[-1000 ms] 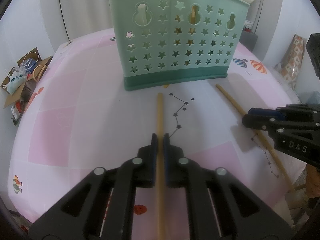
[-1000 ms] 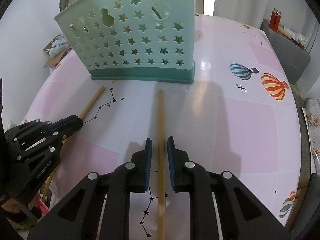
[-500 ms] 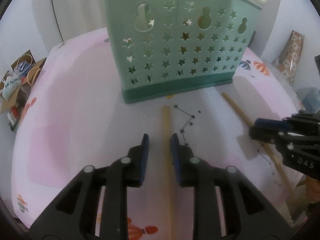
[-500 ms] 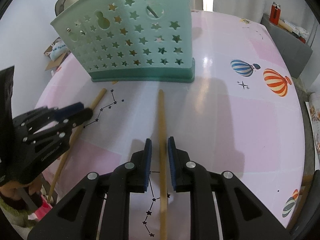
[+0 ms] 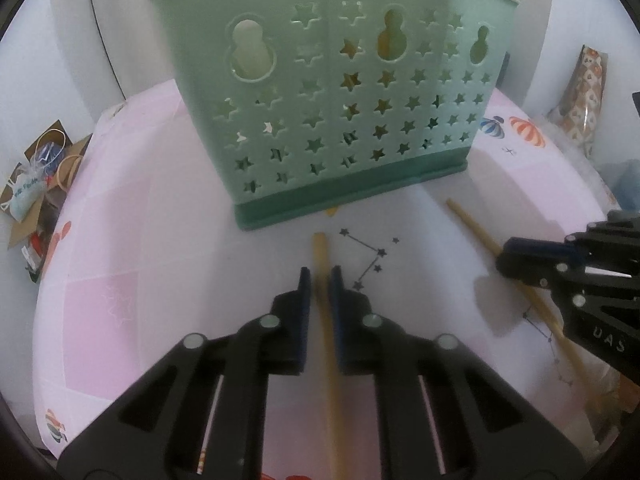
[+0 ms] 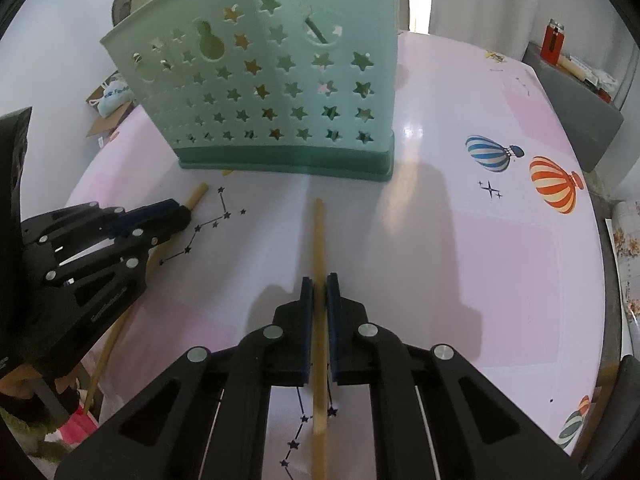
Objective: Organize utensils
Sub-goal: 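Lift the chopstick upright above the basket with the left tool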
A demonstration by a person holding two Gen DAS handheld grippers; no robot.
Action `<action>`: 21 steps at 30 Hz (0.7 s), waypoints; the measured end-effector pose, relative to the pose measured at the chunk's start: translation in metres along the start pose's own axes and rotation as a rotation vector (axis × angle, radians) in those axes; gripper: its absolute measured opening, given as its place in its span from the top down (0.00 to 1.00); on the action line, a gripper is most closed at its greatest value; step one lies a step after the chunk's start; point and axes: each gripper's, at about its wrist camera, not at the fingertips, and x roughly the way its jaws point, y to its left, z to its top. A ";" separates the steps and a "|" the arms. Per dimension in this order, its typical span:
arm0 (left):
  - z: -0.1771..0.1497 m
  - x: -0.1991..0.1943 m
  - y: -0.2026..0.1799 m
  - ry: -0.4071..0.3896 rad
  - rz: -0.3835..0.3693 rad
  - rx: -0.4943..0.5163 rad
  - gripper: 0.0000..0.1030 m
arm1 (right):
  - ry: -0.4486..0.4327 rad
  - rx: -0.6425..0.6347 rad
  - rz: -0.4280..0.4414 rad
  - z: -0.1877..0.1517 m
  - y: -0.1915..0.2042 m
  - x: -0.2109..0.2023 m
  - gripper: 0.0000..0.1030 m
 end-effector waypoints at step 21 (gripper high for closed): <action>0.004 -0.004 -0.002 -0.004 0.010 0.018 0.93 | -0.003 0.044 0.028 -0.007 -0.002 -0.005 0.93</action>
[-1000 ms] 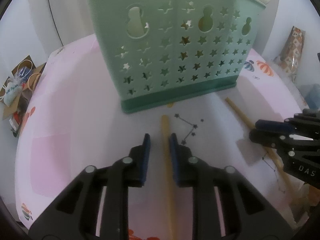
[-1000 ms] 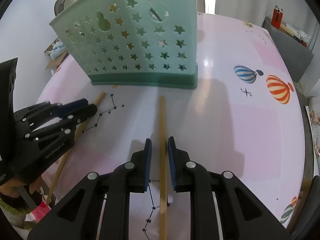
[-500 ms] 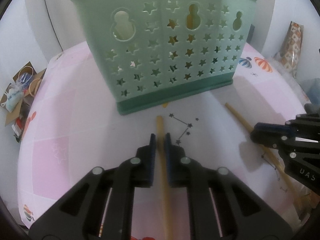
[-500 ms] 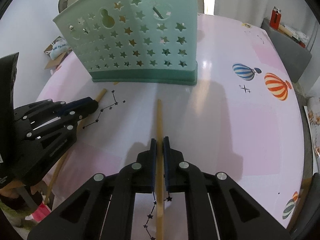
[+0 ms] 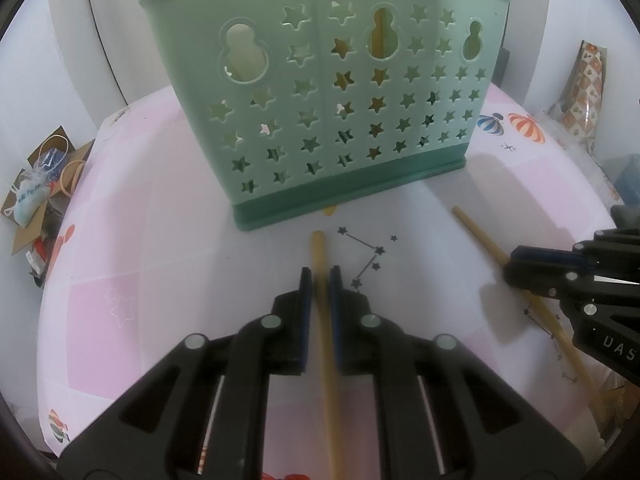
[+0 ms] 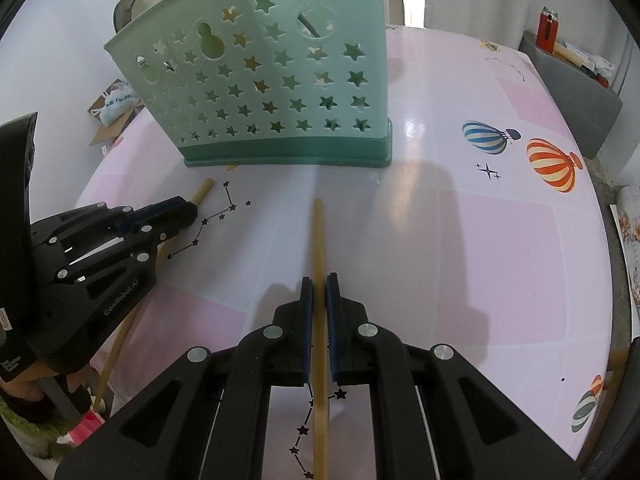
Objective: Organize utensils
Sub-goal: 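Lift the chopstick upright above the basket with the left tool, then drop the chopstick into the basket and open the left tool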
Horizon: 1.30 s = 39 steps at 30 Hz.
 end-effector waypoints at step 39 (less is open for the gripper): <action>0.101 -0.207 0.074 -0.634 -0.248 -0.140 0.95 | -0.018 0.031 0.039 -0.003 -0.006 -0.001 0.93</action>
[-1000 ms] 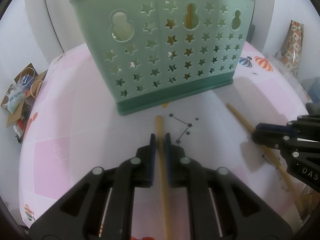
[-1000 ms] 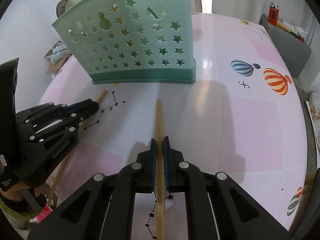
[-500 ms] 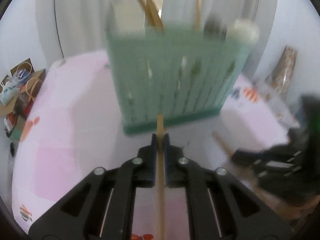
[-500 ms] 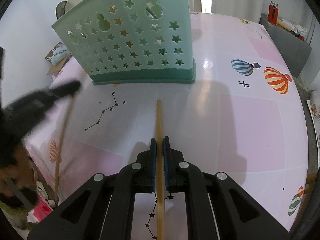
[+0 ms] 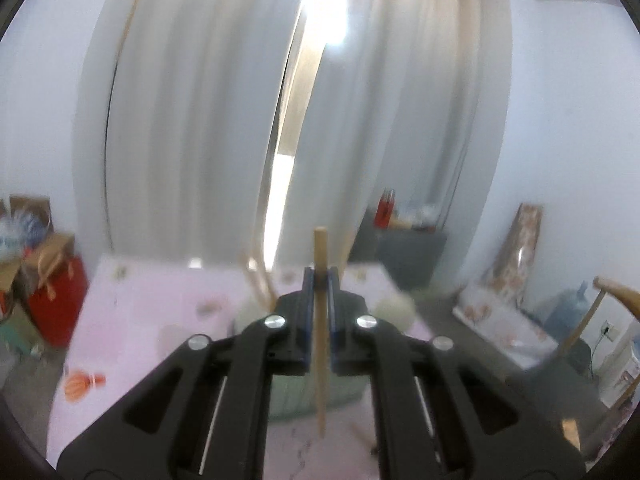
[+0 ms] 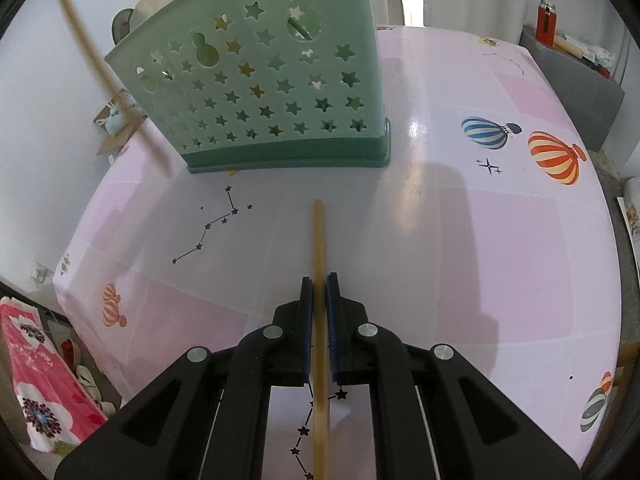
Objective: Organize utensils
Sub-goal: 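Drop the chopstick into the basket and open the left tool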
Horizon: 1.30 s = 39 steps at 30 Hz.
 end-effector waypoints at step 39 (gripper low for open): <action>-0.044 -0.001 0.035 -0.049 0.140 0.012 0.49 | 0.009 -0.010 0.016 0.005 -0.001 0.004 0.93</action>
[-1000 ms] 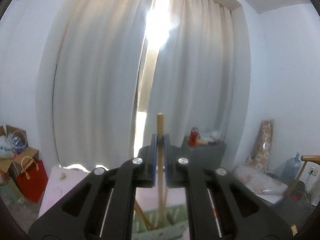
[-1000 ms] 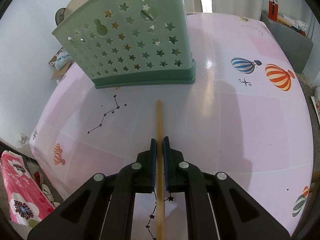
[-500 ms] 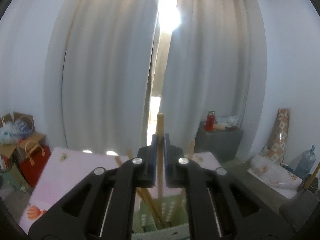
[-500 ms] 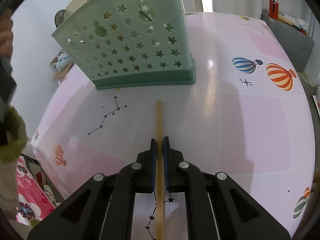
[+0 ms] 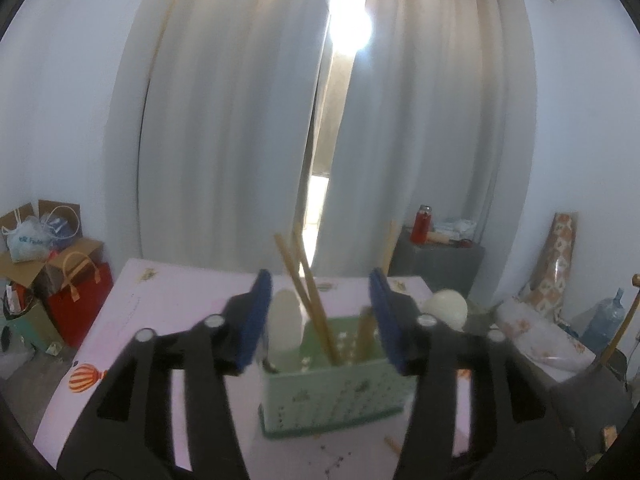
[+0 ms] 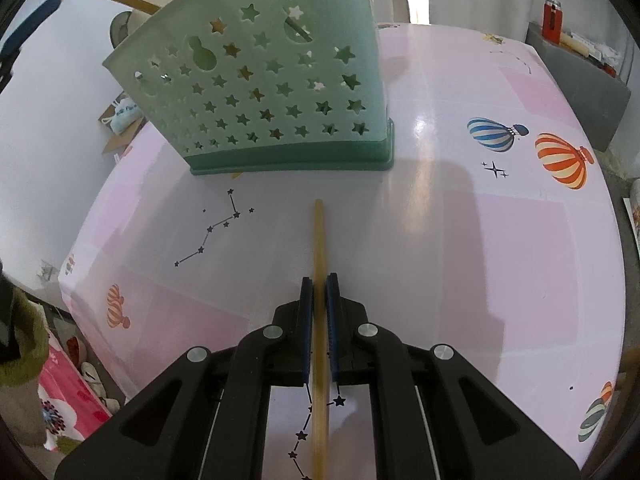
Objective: Organize utensils
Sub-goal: 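Drop the chopstick into the basket and open the left tool, then lower the chopstick into the basket and open the right tool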
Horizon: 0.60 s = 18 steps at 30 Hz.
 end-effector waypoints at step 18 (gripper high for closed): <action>-0.059 -0.011 0.020 0.200 0.112 -0.020 0.16 | -0.238 -0.033 0.024 0.026 0.012 -0.100 0.93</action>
